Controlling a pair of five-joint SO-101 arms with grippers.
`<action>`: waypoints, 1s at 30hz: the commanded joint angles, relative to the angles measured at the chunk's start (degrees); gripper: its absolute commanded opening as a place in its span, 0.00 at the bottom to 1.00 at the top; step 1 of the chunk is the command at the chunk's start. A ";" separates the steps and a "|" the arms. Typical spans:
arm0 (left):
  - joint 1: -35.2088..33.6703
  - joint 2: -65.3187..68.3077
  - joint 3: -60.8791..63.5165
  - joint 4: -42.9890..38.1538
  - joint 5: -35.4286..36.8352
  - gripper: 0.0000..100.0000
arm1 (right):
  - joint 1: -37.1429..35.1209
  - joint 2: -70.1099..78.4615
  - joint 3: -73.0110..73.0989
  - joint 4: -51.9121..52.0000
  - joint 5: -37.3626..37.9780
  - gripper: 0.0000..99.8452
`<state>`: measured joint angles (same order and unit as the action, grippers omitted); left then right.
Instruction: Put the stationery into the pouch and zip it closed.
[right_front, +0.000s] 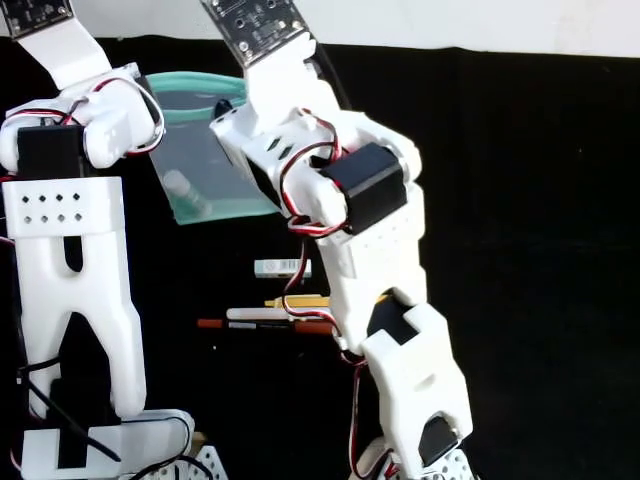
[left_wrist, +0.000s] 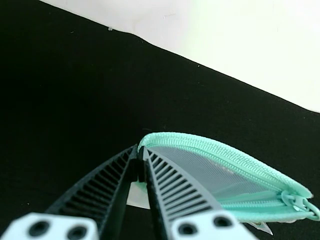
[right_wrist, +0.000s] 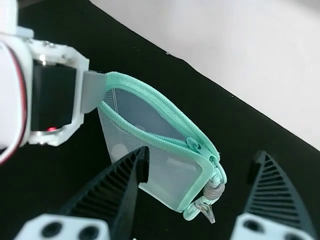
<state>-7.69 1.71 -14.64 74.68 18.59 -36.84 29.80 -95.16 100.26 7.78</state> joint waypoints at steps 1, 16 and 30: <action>0.22 4.53 0.75 0.79 0.53 0.01 | -0.22 -3.30 -3.56 0.92 1.14 0.26; 0.22 4.53 0.84 0.88 0.44 0.01 | -3.21 -21.76 46.29 0.66 14.77 0.24; 0.22 4.53 0.84 0.88 0.35 0.01 | -2.86 -23.87 62.20 0.04 19.87 0.24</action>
<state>-7.69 1.71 -14.64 74.68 18.59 -39.74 8.88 -33.10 100.35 27.12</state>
